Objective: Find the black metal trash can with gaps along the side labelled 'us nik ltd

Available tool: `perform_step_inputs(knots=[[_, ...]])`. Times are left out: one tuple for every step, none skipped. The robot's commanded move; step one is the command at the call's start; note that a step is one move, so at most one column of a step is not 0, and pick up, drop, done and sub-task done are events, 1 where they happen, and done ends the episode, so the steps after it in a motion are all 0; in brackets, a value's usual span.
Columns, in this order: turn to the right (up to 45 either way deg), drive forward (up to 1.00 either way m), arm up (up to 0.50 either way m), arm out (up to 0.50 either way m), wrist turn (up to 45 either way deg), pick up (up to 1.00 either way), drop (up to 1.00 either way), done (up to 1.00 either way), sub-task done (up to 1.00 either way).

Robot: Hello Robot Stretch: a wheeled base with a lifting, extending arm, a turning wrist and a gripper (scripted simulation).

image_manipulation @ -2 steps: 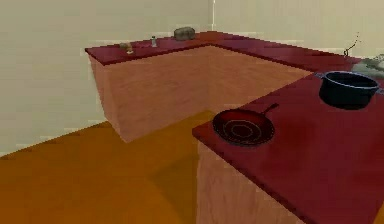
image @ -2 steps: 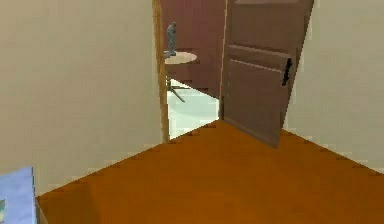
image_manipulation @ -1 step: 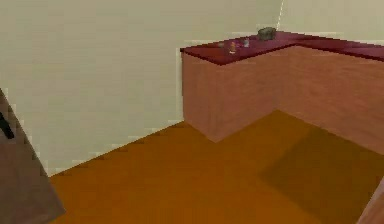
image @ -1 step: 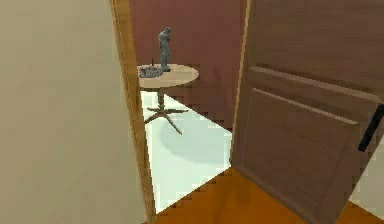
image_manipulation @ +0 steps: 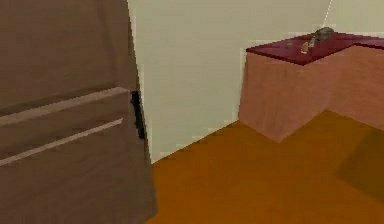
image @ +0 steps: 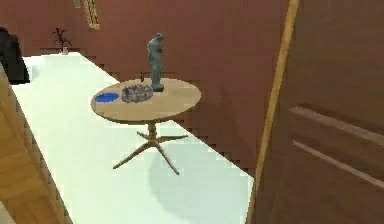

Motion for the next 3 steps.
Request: perform_step_inputs(knots=[[6.0, 0.00, 0.00, 0.00, 0.0, 0.00, 0.00, 0.00, 0.00], [0.0, 0.20, 0.00, 0.00, 0.0, 0.00, 0.00, 0.00, 0.00], [0.0, 0.40, 0.00, 0.00, 0.0, 0.00, 0.00, 0.00, 0.00]])
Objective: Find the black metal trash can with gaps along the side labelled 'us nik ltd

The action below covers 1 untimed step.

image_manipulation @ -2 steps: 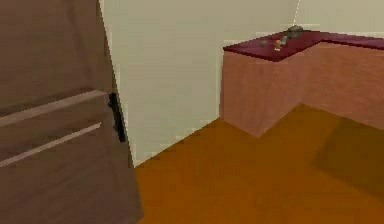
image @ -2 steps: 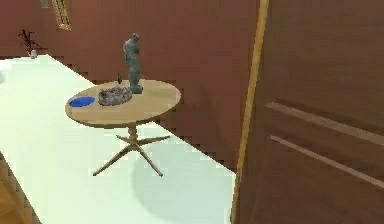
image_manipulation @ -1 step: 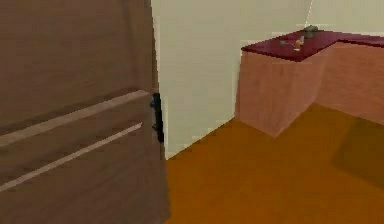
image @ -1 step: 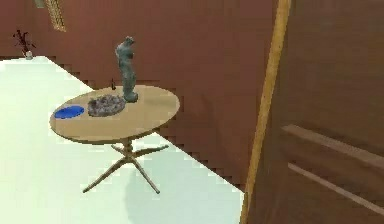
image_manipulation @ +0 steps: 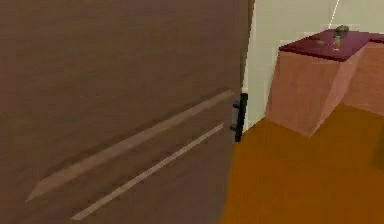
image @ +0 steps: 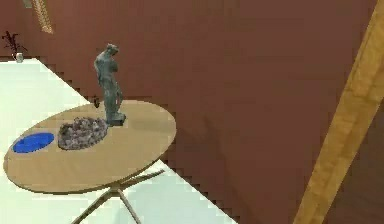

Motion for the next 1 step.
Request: perform_step_inputs(knots=[[-45.0, 0.00, 0.00, 0.00, 0.0, 0.00, 0.00, 0.00, 0.00]])
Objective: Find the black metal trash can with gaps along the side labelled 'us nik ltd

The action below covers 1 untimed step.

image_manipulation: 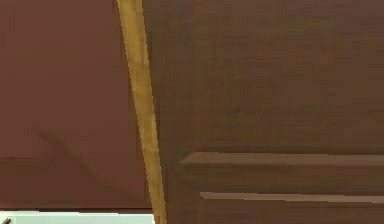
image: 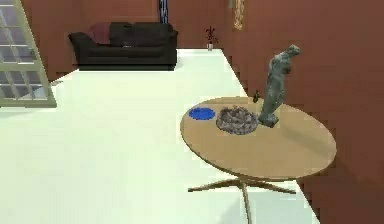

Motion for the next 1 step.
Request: perform_step_inputs(knots=[[-36.0, 0.00, 0.00, 0.00, 0.0, 0.00, 0.00, 0.00, 0.00]])
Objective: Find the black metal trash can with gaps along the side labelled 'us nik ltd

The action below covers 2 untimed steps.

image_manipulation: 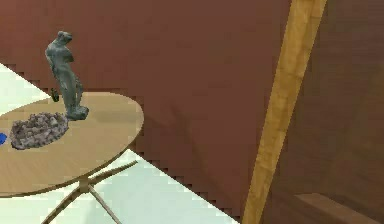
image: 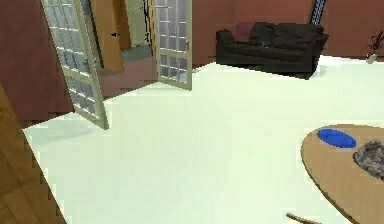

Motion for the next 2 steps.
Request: perform_step_inputs(knots=[[0.0, 0.40, 0.00, 0.00, 0.0, 0.00, 0.00, 0.00, 0.00], [-15.0, 0.00, 0.00, 0.00, 0.0, 0.00, 0.00, 0.00, 0.00]])
